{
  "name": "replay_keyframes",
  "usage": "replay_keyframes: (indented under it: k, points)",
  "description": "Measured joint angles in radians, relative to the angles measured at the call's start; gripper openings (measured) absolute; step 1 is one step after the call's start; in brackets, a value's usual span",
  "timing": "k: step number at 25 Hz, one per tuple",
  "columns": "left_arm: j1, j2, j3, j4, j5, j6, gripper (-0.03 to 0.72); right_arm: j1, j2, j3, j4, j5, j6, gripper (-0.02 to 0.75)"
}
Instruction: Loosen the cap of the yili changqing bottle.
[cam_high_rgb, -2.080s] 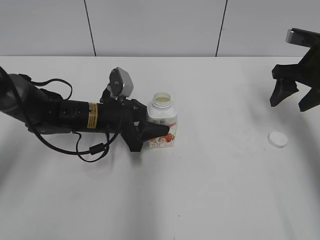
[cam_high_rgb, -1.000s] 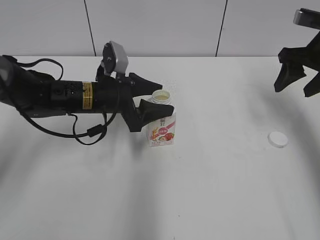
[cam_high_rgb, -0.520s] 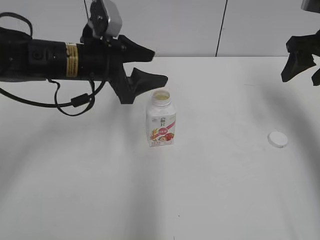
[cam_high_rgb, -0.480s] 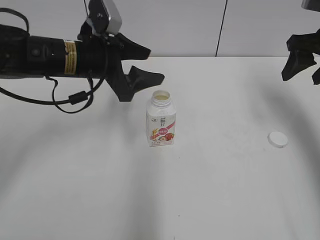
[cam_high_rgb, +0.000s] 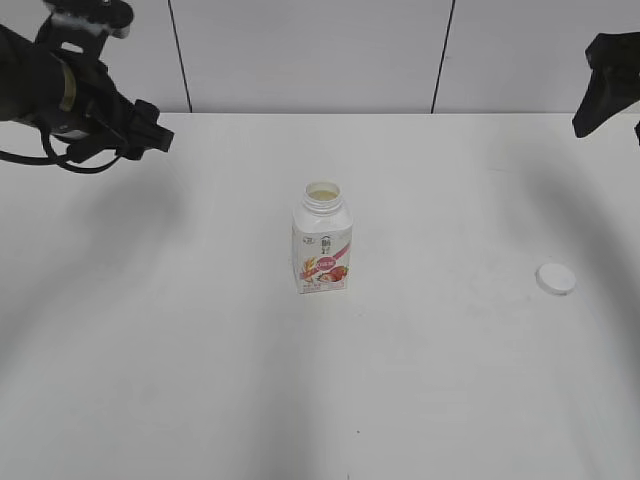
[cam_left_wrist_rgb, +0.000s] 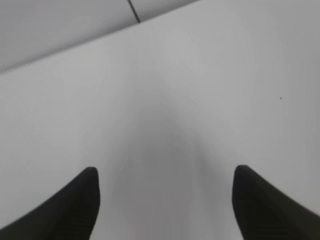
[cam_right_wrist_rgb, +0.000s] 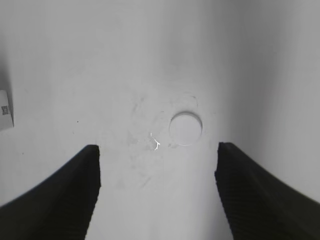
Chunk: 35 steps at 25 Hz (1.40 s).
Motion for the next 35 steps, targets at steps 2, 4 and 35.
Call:
replay_keyframes:
  k: [2, 4, 35]
  points:
    - [-0.003, 0.000, 0.000, -0.165, 0.050, 0.016, 0.503, 0.000, 0.000, -0.001, 0.000, 0.017, 0.000, 0.566]
    - [-0.014, -0.007, -0.006, -0.345, 0.100, 0.085, 0.496, 0.000, 0.000, -0.001, 0.000, 0.042, 0.000, 0.566]
    - [0.022, -0.469, -0.134, -0.822, 0.942, 0.486, 0.489, 0.000, -0.481, 0.509, -0.056, 0.102, -0.007, 0.566]
